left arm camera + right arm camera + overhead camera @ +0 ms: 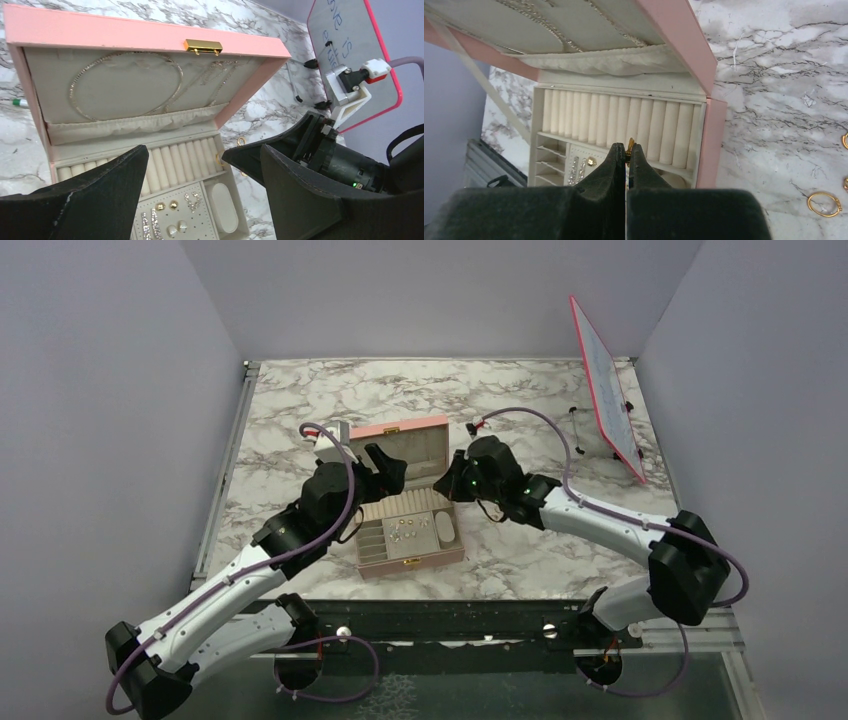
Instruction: Organize the mixed jewelry
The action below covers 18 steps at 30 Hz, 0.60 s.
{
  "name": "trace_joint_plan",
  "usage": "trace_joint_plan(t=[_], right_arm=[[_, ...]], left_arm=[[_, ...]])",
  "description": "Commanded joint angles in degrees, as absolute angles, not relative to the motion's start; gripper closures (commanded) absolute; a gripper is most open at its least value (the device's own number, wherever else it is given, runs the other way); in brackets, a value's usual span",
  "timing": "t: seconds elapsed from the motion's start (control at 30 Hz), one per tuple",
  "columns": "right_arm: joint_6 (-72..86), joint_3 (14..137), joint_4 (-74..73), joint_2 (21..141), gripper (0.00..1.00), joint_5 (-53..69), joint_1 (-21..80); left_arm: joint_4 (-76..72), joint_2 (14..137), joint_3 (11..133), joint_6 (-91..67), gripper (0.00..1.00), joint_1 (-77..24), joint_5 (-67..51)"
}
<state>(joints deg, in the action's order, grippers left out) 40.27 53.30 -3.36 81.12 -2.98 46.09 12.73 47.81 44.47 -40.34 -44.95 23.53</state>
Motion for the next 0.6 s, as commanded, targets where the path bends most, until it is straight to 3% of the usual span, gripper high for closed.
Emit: trace_joint_plan(t=[0.0, 0.57], right_arm=[[38.05, 56.33, -4.22, 84.91, 0.99, -9.12, 48.19], [36.30, 60.55, -6.06, 93.76, 0.99, -15.25, 51.87]], left_arm=[[13.76, 46.11, 46.59, -36.74, 0.16, -44.80, 27.68], [14.05, 44.87, 46.05, -35.15, 0.16, -44.81, 28.39]])
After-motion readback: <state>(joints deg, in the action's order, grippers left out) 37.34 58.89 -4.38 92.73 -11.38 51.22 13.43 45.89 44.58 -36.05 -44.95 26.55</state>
